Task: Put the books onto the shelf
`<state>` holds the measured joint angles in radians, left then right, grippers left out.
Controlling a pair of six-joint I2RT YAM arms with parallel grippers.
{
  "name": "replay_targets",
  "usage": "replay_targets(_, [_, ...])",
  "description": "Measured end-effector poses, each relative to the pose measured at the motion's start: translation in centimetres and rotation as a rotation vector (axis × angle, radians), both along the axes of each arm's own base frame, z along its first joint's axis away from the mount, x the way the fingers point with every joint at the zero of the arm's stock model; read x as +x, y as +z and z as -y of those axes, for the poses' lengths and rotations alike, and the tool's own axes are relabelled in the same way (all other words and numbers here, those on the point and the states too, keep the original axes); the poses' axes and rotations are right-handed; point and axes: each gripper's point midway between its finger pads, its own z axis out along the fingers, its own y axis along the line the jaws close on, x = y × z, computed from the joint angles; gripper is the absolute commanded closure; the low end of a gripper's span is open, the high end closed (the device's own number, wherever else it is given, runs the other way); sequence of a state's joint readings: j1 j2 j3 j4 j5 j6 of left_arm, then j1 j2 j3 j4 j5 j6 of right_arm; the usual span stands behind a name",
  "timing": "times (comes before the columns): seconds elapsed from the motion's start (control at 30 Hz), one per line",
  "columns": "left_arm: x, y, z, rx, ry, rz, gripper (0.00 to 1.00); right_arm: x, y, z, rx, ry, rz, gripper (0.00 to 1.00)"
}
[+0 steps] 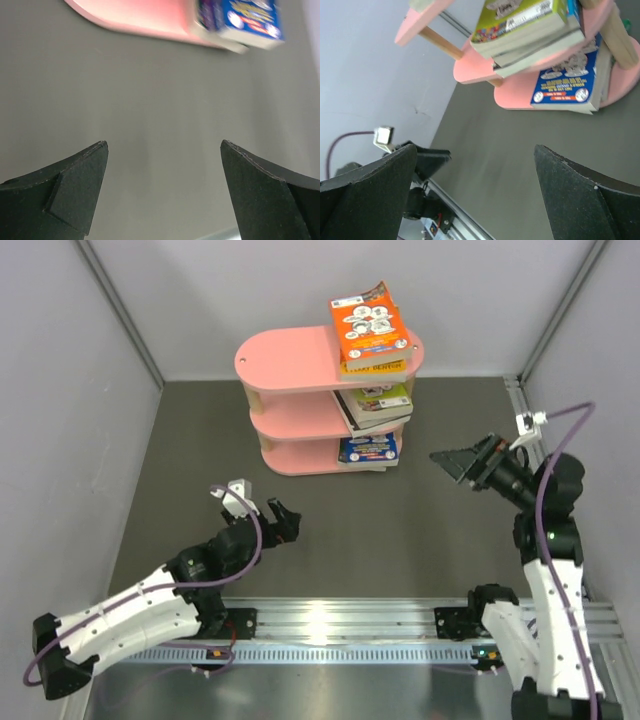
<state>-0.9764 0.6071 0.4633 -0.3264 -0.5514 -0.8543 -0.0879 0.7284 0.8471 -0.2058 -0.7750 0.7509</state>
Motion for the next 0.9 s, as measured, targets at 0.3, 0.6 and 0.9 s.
replay_targets(0.3, [5.5, 0.2, -6.1, 0.477, 0.265, 0.145, 0.01, -4.0, -3.4, 0.7, -0.05, -0.083, 0.061, 0.0])
replay_targets(0.6, [9.1, -3.3, -16.6, 0.573, 0.552, 0.156, 0.01, -4.6, -7.8, 0.5, -0.034, -0.081, -0.014, 0.0])
replay_targets(0.9, [12.2, -7.6, -20.1, 0.665, 0.646, 0.058, 0.01, -4.7, -10.2, 0.3, -0.02, -0.073, -0.052, 0.0])
